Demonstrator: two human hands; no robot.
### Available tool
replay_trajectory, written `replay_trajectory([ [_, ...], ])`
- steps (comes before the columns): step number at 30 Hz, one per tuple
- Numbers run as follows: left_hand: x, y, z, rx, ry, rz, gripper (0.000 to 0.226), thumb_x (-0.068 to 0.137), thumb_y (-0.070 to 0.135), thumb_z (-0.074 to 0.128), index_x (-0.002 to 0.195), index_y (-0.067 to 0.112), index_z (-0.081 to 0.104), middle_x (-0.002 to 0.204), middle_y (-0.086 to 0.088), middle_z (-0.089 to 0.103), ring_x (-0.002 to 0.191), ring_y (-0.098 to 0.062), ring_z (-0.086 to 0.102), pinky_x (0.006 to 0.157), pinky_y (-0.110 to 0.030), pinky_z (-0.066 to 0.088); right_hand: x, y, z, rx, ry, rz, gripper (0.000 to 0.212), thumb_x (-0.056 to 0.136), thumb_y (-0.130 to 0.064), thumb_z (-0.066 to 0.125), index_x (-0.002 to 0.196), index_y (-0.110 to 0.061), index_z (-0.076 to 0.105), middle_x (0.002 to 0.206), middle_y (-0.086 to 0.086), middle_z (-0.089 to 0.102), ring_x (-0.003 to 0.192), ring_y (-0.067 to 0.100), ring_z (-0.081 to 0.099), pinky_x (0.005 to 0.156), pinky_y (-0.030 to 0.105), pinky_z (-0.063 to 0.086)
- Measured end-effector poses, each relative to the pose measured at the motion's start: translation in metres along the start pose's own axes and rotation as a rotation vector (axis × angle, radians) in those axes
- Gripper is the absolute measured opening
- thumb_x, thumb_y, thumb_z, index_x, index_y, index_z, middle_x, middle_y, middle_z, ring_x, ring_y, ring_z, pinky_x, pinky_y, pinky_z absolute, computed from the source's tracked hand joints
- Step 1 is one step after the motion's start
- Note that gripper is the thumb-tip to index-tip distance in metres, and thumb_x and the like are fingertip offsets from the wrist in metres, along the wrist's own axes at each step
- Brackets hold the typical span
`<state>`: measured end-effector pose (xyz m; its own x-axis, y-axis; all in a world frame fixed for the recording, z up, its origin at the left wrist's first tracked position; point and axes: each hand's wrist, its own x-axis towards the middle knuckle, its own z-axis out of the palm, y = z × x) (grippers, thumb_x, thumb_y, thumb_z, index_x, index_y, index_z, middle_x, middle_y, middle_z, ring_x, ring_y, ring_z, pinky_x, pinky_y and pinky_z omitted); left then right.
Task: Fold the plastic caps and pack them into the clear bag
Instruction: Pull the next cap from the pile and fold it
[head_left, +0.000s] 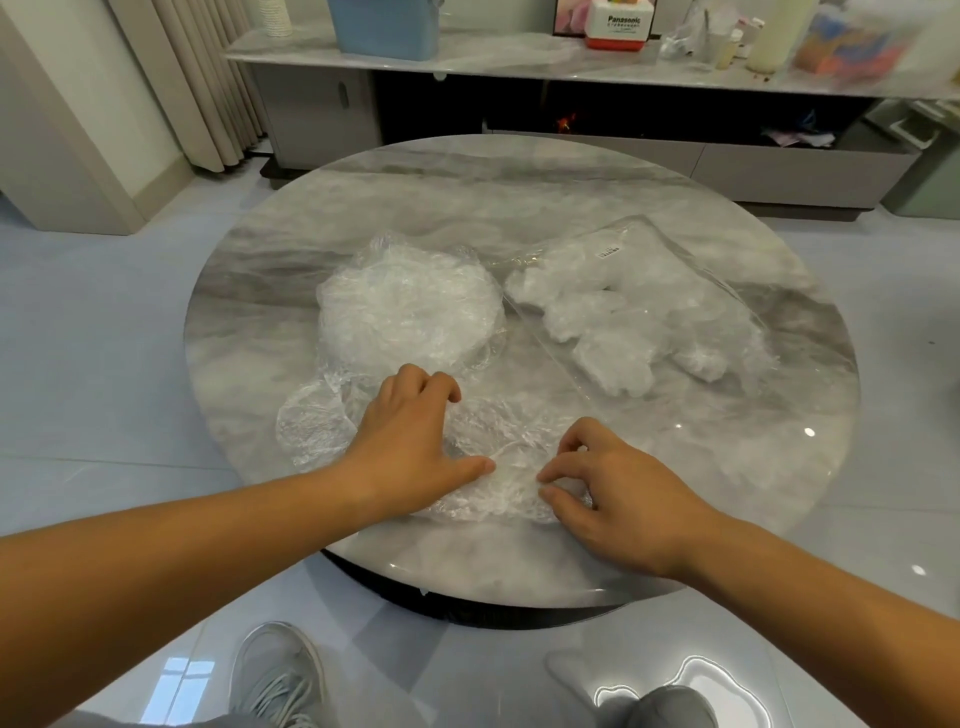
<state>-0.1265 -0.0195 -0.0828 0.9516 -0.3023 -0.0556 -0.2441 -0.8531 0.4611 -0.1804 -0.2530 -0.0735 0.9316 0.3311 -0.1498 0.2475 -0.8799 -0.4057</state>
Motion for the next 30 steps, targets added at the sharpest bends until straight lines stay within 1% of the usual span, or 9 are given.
replay_trajectory([
  [5, 0.0, -0.004, 0.007, 0.026, 0.036, 0.024, 0.094, 0.071, 0.069, 0.074, 0.145, 0.028, 0.031, 0.132, 0.007, 0.029, 0.125, -0.015, 0.029, 0.103, -0.025, 0.023, 0.018, -0.008, -0.008, 0.048, 0.231, -0.077, 0.034, 0.096, -0.038, 0.063, 0.127, -0.023, 0.066, 0.138, -0.004, 0.049, 0.127, 0.01, 0.045, 0.097, 0.008, 0.031],
  [8, -0.002, -0.006, 0.008, 0.011, 0.013, 0.026, 0.095, 0.072, 0.07, 0.072, 0.146, 0.029, 0.03, 0.132, 0.008, 0.028, 0.126, -0.014, 0.028, 0.104, -0.025, 0.022, 0.039, -0.014, -0.011, 0.115, 0.21, -0.013, 0.048, 0.097, -0.036, 0.065, 0.141, -0.021, 0.054, 0.149, -0.003, 0.047, 0.139, 0.012, 0.04, 0.105, 0.01, 0.021],
  [12, -0.003, -0.007, 0.008, 0.002, -0.01, 0.032, 0.091, 0.074, 0.068, 0.072, 0.145, 0.029, 0.031, 0.133, 0.009, 0.029, 0.128, -0.013, 0.028, 0.106, -0.026, 0.022, 0.054, -0.011, -0.009, 0.296, 0.124, 0.129, 0.048, 0.093, -0.036, 0.071, 0.137, -0.023, 0.057, 0.13, -0.009, 0.062, 0.118, 0.003, 0.058, 0.093, 0.01, 0.038],
  [15, -0.003, -0.007, 0.006, -0.007, -0.021, 0.031, 0.09, 0.074, 0.067, 0.072, 0.145, 0.03, 0.032, 0.133, 0.008, 0.029, 0.128, -0.014, 0.028, 0.108, -0.027, 0.023, 0.055, -0.013, -0.011, 0.525, 0.157, 0.123, 0.017, 0.088, -0.023, 0.077, 0.104, -0.024, 0.07, 0.09, -0.009, 0.07, 0.081, -0.002, 0.065, 0.073, 0.009, 0.045],
  [17, -0.004, -0.009, 0.004, -0.014, -0.023, 0.027, 0.089, 0.074, 0.068, 0.072, 0.145, 0.031, 0.032, 0.132, 0.009, 0.03, 0.127, -0.013, 0.028, 0.108, -0.027, 0.024, 0.047, -0.015, -0.014, 0.595, 0.183, 0.052, 0.012, 0.088, -0.014, 0.078, 0.09, -0.024, 0.072, 0.081, -0.008, 0.071, 0.074, -0.001, 0.065, 0.072, 0.011, 0.049],
  [21, -0.005, -0.012, -0.003, -0.056, -0.073, 0.08, 0.089, 0.071, 0.069, 0.075, 0.143, 0.035, 0.035, 0.129, 0.013, 0.03, 0.124, -0.009, 0.029, 0.112, -0.032, 0.03, 0.021, -0.01, -0.005, 0.431, 0.188, -0.141, 0.012, 0.09, -0.016, 0.076, 0.092, -0.027, 0.073, 0.091, -0.015, 0.069, 0.09, 0.001, 0.066, 0.083, 0.012, 0.05],
  [24, -0.007, -0.012, -0.014, -0.035, -0.228, 0.163, 0.102, 0.056, 0.077, 0.076, 0.142, 0.039, 0.037, 0.127, 0.018, 0.027, 0.123, -0.005, 0.027, 0.109, -0.026, 0.027, 0.005, -0.005, 0.01, 0.186, 0.187, -0.356, 0.008, 0.091, -0.028, 0.068, 0.094, -0.025, 0.074, 0.098, -0.014, 0.068, 0.092, 0.004, 0.064, 0.083, 0.025, 0.053],
  [27, -0.01, -0.009, -0.02, 0.06, -0.292, 0.204, 0.102, 0.051, 0.095, 0.057, 0.136, 0.041, 0.042, 0.123, 0.019, 0.026, 0.12, -0.006, 0.027, 0.109, -0.026, 0.025, -0.005, -0.001, 0.023, -0.024, 0.157, -0.505, 0.015, 0.091, -0.033, 0.065, 0.093, -0.023, 0.075, 0.102, -0.011, 0.071, 0.089, 0.012, 0.064, 0.078, 0.034, 0.053],
  [30, -0.013, -0.004, -0.021, 0.133, -0.192, 0.205, 0.081, 0.065, 0.097, 0.032, 0.12, 0.042, 0.052, 0.118, 0.015, 0.03, 0.113, -0.008, 0.03, 0.102, -0.027, 0.027, -0.012, 0.0, 0.026, -0.075, 0.099, -0.531, 0.017, 0.093, -0.035, 0.062, 0.1, -0.023, 0.073, 0.107, -0.011, 0.069, 0.095, 0.015, 0.062, 0.079, 0.038, 0.051],
])
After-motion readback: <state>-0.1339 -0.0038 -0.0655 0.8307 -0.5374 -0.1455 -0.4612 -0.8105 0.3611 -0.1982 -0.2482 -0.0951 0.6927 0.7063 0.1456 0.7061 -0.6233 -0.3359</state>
